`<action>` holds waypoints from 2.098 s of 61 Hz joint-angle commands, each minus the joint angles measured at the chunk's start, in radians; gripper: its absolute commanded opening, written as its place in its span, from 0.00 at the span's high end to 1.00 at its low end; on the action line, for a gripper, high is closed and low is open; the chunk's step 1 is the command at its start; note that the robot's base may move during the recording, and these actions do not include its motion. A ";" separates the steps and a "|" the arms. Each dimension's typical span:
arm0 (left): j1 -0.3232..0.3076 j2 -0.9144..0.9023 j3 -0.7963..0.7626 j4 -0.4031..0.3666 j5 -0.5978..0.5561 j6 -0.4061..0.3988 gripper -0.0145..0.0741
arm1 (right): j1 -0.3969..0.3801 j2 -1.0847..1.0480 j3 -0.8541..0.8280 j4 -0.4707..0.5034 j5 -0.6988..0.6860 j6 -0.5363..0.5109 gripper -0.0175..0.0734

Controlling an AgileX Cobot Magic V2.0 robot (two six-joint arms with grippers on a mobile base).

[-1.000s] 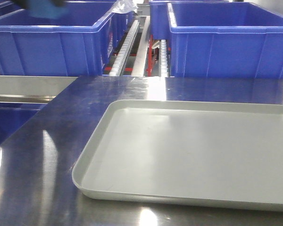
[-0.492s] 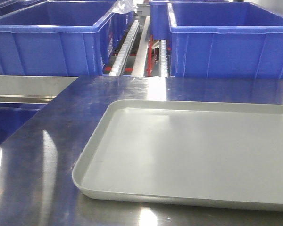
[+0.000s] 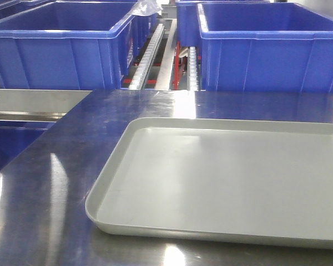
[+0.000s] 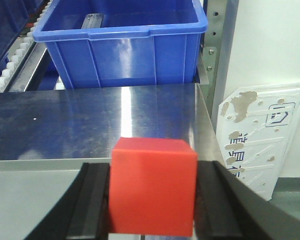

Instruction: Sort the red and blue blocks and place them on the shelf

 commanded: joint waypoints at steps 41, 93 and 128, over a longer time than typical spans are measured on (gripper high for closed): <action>0.002 -0.038 0.062 0.015 -0.191 -0.005 0.70 | -0.007 0.004 -0.030 -0.015 -0.098 -0.003 0.75; 0.002 -0.038 0.115 0.074 -0.283 -0.005 0.70 | -0.007 0.004 -0.030 -0.015 -0.098 -0.003 0.75; 0.002 -0.038 0.115 0.074 -0.276 -0.005 0.70 | -0.007 0.004 -0.030 -0.015 -0.098 -0.003 0.75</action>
